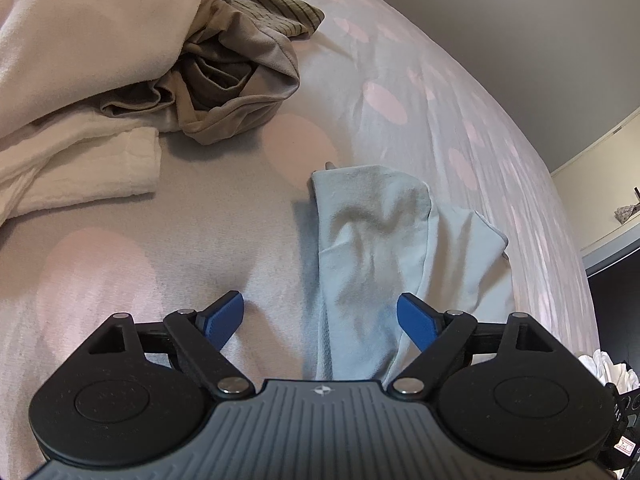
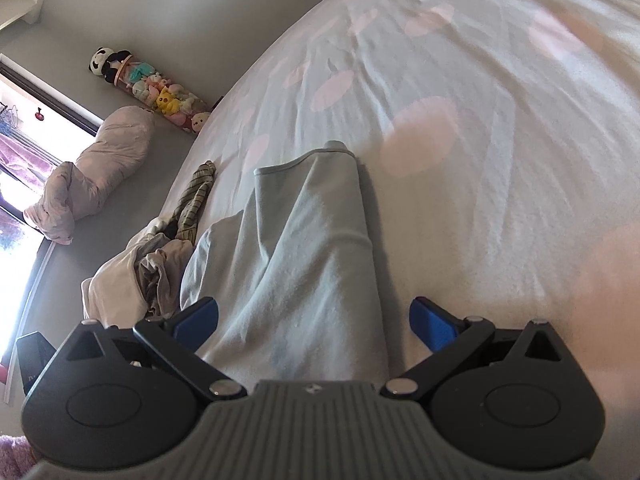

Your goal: Fold clothes

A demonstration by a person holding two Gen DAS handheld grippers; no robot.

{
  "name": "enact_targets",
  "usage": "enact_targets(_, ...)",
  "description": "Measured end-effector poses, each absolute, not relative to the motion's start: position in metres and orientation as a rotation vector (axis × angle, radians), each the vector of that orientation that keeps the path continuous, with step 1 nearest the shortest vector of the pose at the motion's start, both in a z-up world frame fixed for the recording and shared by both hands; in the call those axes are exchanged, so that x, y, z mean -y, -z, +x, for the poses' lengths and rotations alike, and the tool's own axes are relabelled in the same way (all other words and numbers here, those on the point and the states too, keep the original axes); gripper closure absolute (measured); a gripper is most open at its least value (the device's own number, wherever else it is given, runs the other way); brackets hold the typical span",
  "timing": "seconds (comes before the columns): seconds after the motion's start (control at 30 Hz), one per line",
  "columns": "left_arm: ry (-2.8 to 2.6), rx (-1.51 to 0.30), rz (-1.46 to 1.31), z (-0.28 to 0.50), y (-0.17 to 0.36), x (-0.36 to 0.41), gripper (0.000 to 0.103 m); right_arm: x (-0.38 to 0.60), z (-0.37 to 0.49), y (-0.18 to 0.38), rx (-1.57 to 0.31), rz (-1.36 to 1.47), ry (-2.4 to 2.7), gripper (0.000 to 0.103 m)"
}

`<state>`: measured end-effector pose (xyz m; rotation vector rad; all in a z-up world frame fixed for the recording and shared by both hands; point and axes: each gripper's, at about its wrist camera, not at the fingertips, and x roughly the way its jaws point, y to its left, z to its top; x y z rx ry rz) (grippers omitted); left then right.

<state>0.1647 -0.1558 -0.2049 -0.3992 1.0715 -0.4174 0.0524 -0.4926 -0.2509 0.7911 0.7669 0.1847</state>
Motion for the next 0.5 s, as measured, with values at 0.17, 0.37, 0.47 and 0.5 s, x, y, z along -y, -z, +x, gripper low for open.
enact_targets(0.17,0.421,-1.065,-0.372,0.162,0.203,0.159,0.018,0.491,0.053,0.25,-0.769,0.758,-0.203,0.0)
enact_targets(0.37,0.391,-0.974,-0.388,0.164,0.191,0.153,0.02,0.496,0.049,0.24,-0.693,0.735,-0.183,0.001)
enact_targets(0.47,0.383,-0.909,-0.325,0.163,0.186,0.158,0.02,0.496,0.055,0.236,-0.687,0.689,-0.169,0.001)
enact_targets(0.5,0.387,-0.902,-0.308,0.163,0.186,0.16,0.02,0.495,0.057,0.236,-0.693,0.67,-0.173,0.001)
